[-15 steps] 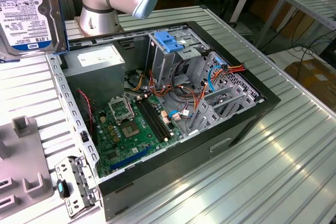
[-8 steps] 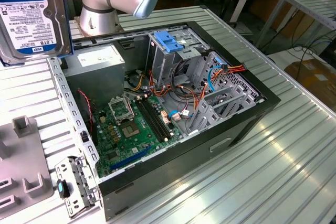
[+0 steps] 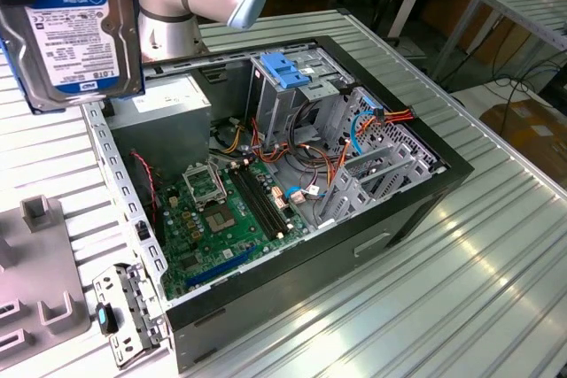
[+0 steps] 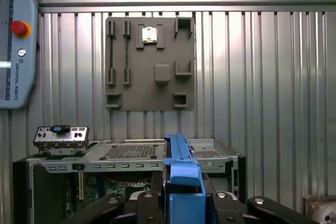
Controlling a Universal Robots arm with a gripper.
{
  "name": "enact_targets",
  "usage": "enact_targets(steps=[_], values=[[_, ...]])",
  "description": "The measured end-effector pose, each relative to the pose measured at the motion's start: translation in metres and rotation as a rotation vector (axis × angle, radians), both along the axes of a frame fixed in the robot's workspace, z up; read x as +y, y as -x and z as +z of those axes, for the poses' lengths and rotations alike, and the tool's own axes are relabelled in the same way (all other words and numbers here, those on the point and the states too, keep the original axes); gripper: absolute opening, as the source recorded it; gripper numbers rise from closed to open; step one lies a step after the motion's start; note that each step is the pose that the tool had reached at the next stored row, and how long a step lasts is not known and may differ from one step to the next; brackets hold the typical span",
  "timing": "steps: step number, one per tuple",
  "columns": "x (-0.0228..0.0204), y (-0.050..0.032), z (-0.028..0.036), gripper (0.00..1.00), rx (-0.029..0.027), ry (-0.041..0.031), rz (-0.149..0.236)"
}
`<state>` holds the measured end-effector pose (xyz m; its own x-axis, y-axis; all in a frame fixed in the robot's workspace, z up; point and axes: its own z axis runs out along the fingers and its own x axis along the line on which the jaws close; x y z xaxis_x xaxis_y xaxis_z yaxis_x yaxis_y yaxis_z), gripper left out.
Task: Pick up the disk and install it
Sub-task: 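Pick up the disk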
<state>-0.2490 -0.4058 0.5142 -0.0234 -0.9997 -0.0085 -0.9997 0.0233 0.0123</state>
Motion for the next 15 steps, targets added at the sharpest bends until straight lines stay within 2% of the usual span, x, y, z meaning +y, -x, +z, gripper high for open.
enact_targets(steps=[3,10,13,15], values=[[-0.0003,-0.0148,-0.0003,0.37,0.0001,0.0002,0.0],[-0.0007,-0.0436,-0.0014,0.37,0.0,0.0019,0.0],[-0.001,-0.0641,-0.0029,0.37,0.0,0.0024,0.0],[-0.0012,-0.07,-0.0035,0.37,-0.0001,0.0023,0.0]])
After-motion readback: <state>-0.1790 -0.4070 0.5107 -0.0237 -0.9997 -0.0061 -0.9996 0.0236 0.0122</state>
